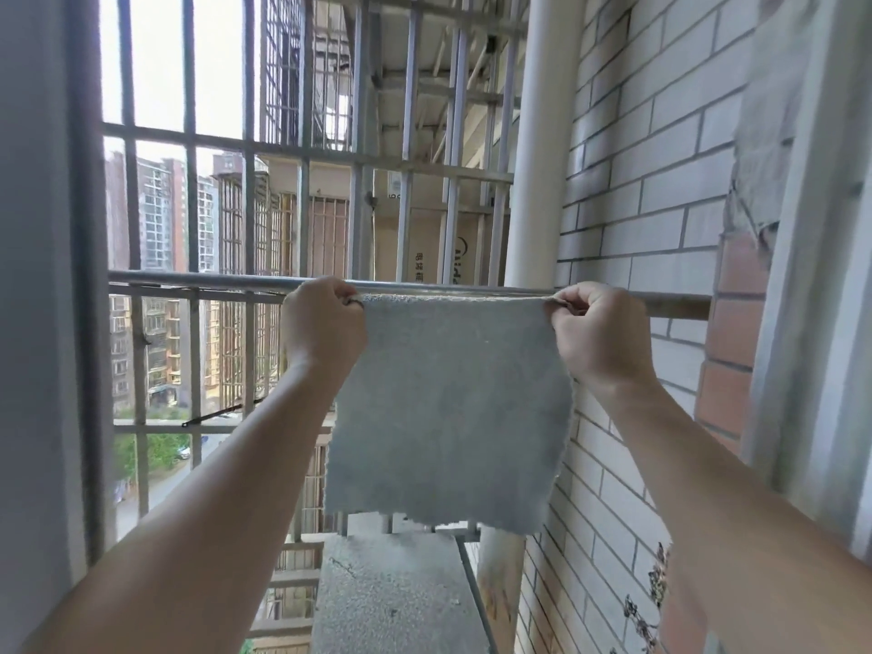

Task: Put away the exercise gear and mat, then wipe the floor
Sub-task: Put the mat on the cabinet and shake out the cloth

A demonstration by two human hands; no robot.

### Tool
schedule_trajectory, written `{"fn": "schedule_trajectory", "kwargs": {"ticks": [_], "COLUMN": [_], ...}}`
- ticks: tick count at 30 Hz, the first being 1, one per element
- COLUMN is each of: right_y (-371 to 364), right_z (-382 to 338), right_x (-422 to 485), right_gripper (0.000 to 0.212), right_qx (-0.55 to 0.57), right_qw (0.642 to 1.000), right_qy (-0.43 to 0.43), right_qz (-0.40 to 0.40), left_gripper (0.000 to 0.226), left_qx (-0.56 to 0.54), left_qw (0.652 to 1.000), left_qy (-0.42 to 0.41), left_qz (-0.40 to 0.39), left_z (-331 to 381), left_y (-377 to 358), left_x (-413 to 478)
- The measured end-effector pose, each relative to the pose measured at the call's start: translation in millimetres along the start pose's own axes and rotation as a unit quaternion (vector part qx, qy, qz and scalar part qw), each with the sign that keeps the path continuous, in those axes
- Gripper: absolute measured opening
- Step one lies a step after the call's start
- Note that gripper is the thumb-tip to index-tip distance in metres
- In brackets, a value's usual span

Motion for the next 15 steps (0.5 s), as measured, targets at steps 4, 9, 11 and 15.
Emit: {"fn": "schedule_trajectory", "kwargs": {"ticks": [4, 9, 11, 15], "right_y": [3, -3, -6, -13], "right_z": [-9, -14, -16, -16], "right_x": [23, 53, 62, 78], "right_gripper": [0.013, 0.016, 0.016, 0.015], "right_qx": [-0.022, -0.041, -0.049, -0.054], "right_qw": [0.999, 0.997, 0.996, 0.995], "right_qy": [0.023, 0.046, 0.054, 0.068], "right_qz": [0.022, 0.047, 0.053, 0.054], "left_gripper": [0.029, 0.029, 0.030, 0.029], "left_qx": [-0.034, -0.044, -0.040, -0.042], "left_qw": [0.999, 0.999, 0.998, 0.997], "left_qy": [-0.003, -0.024, -0.038, -0.067], "left_qz": [-0.001, 0.009, 0.013, 0.012], "left_z": [11, 17, 18, 18], "left_y": [-14, -32, -38, -48], "left_x": [19, 47, 58, 80]}}
Point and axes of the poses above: each hand's wrist, its own x-axis towards the middle knuckle, its own y-axis out of the back of the hand, z = x × y, the point moved 1 cm from there along x, towards the middle knuckle, and after that the axes turned 3 degrees about -z, right-handed, at the moved point
